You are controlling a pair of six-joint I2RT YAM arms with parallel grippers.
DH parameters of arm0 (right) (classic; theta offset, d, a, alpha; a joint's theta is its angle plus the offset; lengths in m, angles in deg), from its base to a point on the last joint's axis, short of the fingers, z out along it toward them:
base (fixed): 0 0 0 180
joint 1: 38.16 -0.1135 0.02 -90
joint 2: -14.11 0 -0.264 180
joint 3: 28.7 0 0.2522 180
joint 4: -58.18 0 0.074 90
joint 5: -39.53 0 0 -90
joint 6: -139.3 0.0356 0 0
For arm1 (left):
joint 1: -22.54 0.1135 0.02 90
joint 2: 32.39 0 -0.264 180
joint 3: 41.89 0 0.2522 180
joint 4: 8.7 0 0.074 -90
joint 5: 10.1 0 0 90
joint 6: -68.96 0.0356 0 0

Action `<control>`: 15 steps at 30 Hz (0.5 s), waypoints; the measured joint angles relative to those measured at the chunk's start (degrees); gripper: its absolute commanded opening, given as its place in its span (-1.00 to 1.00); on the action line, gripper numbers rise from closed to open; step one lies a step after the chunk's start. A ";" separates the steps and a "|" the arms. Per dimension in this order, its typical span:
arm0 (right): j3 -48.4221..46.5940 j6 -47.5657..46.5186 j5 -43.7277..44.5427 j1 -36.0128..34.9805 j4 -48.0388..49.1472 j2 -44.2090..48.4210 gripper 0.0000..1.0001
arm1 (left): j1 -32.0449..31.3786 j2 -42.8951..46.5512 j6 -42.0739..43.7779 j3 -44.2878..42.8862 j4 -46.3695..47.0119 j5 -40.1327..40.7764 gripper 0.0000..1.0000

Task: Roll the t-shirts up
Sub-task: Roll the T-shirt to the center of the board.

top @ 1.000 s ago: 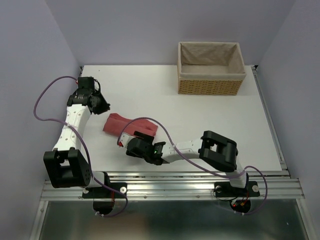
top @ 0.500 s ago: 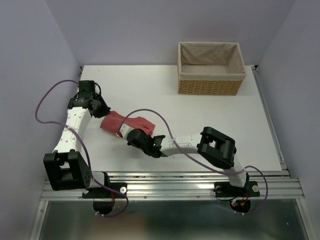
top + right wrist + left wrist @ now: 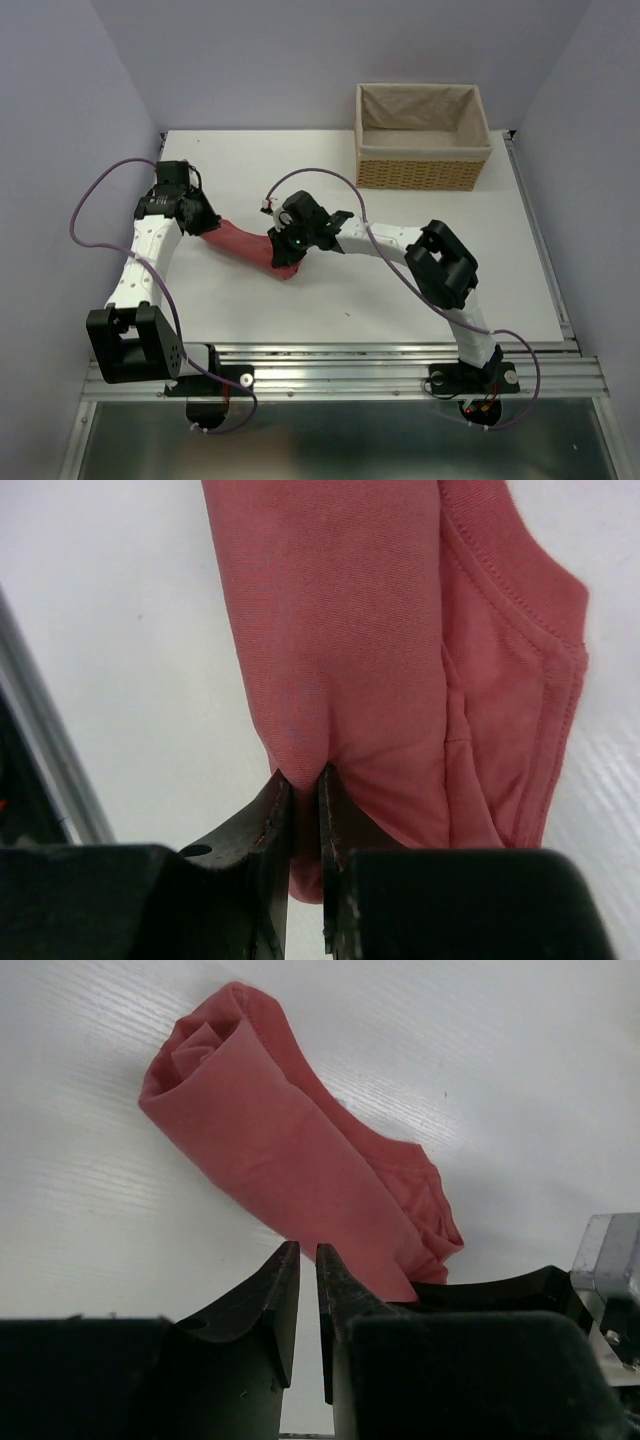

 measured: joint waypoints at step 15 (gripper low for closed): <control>-4.90 9.40 -22.16 5.51 -3.69 -6.23 -0.99 | 0.00 -2.78 -0.07 10.12 5.51 -3.69 -0.58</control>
